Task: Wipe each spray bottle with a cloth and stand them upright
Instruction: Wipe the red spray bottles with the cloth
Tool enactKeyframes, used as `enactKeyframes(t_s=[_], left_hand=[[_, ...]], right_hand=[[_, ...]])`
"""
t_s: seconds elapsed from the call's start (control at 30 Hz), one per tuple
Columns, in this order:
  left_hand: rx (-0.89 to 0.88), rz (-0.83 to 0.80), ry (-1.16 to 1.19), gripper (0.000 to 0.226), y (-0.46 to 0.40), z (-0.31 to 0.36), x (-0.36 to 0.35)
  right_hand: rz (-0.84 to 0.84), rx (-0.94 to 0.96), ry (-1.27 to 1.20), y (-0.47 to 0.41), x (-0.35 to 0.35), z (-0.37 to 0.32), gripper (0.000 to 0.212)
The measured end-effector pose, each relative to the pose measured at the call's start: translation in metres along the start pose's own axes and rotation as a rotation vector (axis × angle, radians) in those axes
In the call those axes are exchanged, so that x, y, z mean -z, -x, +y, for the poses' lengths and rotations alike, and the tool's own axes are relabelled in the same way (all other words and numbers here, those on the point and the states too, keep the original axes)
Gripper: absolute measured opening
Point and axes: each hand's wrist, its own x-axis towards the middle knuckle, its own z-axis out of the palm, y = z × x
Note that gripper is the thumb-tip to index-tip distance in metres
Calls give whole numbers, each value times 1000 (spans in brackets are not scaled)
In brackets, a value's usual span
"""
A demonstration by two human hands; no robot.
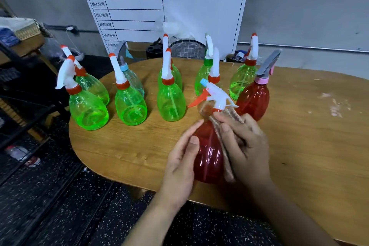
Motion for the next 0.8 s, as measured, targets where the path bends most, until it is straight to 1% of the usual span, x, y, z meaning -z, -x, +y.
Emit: enactKeyframes(t_s=[0.07,0.17,0.23,0.27,0.3,0.33,0.43,0.47,0.53,0.57,0.6,0.73,0.8], left_hand=[[-5,33,26,42,-1,0,1],[24,104,152,36,-3,8,4],[27,131,184,39,-4,12,6],[21,131,180,39,-3,14,7],[16,120,163,38,-3,15,7],[9,98,125,36,-2,14,7],[-44,12,-30,38,3,7,3],[-51,-18,-65,46,4,7,2],[-45,-68,-106,77,7,7,0],[-33,-88,-95,85,7,8,-2],[-9,-106,-60,87,7,9,-3],[39,-81,111,67,7,10,-6],[65,-74,148,61,6,11,-8]], right_hand=[[-44,44,5,11,-3,-9,30],[-169,260,7,29,-13,-20,28],[-198,392,39,32,-19,-22,25],[-191,417,55,30,-19,-22,24],[-172,400,57,27,-17,-21,24],[-142,340,34,23,-14,-20,25],[-6,91,-35,6,-1,-7,26],[26,45,-36,1,2,-3,26],[28,19,-63,-2,3,0,27],[18,15,-93,-2,3,1,27],[10,11,-125,-1,2,0,27],[72,-46,-223,-3,0,0,27],[92,-71,-255,-5,1,1,27]])
